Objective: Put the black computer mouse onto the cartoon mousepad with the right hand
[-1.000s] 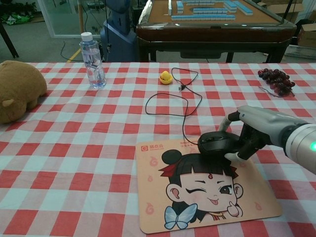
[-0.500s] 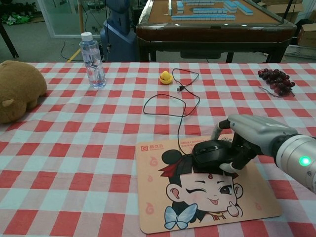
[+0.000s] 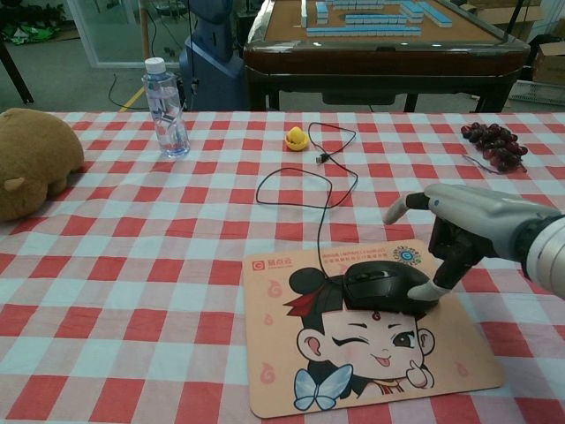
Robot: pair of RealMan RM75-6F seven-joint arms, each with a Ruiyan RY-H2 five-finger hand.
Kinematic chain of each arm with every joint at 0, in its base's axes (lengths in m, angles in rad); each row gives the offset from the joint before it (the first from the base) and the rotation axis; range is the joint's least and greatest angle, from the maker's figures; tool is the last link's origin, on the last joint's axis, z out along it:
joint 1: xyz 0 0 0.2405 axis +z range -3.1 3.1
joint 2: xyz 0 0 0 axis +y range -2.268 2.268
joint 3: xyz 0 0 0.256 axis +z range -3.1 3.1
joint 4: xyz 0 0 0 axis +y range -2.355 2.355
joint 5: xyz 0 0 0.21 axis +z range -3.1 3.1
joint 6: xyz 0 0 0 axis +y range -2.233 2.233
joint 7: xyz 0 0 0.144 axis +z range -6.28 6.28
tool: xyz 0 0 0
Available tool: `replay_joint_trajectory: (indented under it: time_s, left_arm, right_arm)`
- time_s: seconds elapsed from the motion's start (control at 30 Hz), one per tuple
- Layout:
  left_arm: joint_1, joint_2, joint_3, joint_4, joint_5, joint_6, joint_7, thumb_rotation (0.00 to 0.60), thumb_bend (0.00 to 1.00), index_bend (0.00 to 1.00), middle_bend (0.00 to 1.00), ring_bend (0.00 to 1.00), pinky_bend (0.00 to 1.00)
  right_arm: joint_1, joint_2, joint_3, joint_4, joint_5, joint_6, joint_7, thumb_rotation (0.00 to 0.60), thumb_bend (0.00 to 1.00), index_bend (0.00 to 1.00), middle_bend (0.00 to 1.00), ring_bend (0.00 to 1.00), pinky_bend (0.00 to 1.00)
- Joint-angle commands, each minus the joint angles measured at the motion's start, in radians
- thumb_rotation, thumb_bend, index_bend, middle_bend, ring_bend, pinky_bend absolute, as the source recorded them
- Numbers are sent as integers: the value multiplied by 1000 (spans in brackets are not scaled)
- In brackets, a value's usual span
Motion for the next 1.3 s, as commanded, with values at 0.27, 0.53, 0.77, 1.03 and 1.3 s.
replay_joint_trajectory:
  time_s: [0.27,0.53,0.77,1.03,1.3]
  left_arm:
    - [-2,-4,0,2,-2,-5,8,600,568,556,896,819,1000]
    - [-1,-3,0,2,-3,-4,5,600,568,556,896,819,1000]
    - [0,-1,-2,1,-4,-2,0,600,568,556,896,819,1000]
    - [-1,-2,-1,2,-4,-5,3,600,567,556,896,819,1000]
    - [-1,-3,-2,3,-5,-4,4,600,568,556,896,819,1000]
  right_arm:
    - [23,146,-9,-84,95,-110,-9,600,537,194,1000,1000,1000]
    - [44,172,-28,-71,133,-172,19,600,963,175,1000,1000,1000]
    - [49,157,-36,-45,135,-172,44,600,1000,175,1000,1000,1000]
    - [56,144,-51,-29,138,-182,59,600,1000,175,1000,1000,1000]
    - [61,144,-64,-23,144,-198,76,600,1000,175,1000,1000,1000]
